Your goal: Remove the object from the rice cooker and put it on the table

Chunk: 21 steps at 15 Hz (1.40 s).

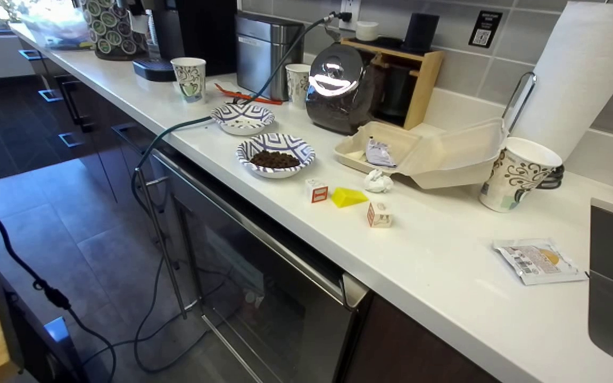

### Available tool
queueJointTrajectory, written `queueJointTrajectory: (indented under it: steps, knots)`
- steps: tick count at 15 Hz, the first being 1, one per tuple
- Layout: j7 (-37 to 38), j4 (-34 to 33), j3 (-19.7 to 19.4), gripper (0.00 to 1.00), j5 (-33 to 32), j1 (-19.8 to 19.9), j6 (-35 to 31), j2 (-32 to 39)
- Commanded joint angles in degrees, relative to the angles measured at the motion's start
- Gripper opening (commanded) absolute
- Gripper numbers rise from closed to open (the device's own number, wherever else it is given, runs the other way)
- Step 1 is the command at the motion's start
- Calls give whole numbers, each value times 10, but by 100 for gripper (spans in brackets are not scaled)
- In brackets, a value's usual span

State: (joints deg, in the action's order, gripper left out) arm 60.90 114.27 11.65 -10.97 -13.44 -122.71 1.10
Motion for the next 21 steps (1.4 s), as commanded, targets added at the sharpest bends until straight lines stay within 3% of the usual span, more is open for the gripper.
queueJointTrajectory:
  steps: [1,4,5,8,9,13,21]
  knots:
    - [-1,110,0,27,48,6,-112,-25]
    - [-1,165,4,27,70,5,-172,-33]
    - [-2,119,3,52,46,7,-142,-5]
    - [-2,144,5,52,54,8,-159,-13]
    - [-2,146,5,27,55,8,-159,-16]
    - [162,163,12,27,-118,-1,-248,24]
    - [392,156,-19,27,-324,-49,-259,74]
